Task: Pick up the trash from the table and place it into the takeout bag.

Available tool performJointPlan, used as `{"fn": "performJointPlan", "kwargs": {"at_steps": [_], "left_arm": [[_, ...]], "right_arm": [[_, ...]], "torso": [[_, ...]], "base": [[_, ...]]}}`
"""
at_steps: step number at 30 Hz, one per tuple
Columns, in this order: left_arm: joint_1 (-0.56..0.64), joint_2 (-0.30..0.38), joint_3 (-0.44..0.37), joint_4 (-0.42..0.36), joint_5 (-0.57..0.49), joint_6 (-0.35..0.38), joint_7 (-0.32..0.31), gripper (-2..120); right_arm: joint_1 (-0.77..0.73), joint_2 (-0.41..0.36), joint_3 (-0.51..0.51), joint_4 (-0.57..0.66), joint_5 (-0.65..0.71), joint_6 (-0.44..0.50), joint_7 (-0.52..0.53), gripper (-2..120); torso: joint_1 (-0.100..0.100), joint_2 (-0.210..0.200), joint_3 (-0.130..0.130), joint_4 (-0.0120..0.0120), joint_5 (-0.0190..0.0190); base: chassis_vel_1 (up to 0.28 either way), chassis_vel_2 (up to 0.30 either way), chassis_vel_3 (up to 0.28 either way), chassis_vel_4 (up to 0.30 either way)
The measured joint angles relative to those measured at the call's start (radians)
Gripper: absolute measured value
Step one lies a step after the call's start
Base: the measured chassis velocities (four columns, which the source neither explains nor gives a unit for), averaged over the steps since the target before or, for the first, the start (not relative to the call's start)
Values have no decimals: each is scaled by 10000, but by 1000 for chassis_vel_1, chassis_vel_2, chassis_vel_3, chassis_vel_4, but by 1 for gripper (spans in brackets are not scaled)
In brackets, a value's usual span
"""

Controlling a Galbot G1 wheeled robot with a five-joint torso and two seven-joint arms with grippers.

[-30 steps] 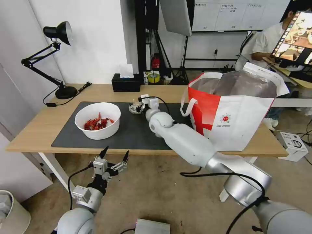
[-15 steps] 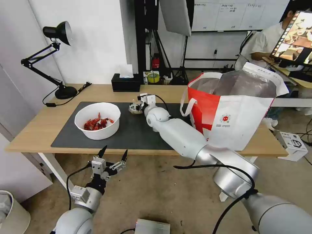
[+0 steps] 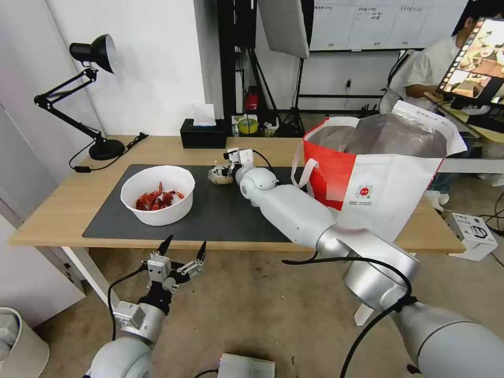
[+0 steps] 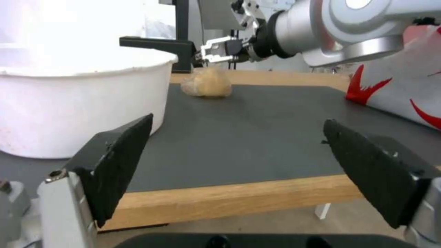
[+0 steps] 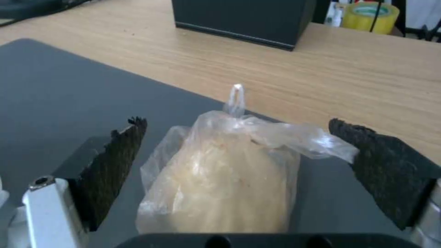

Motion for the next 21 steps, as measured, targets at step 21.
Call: {"fn": "performJointPlan", "kwargs": {"at_steps": [21], "left_arm": [[-8, -59, -18, 17, 4, -56, 21, 100]], "right_arm": [[-23, 0, -307, -657, -302, 137, -868, 100]], "torso": [[0, 0, 0, 0, 0]], "base": [[0, 0, 0, 0]]}}
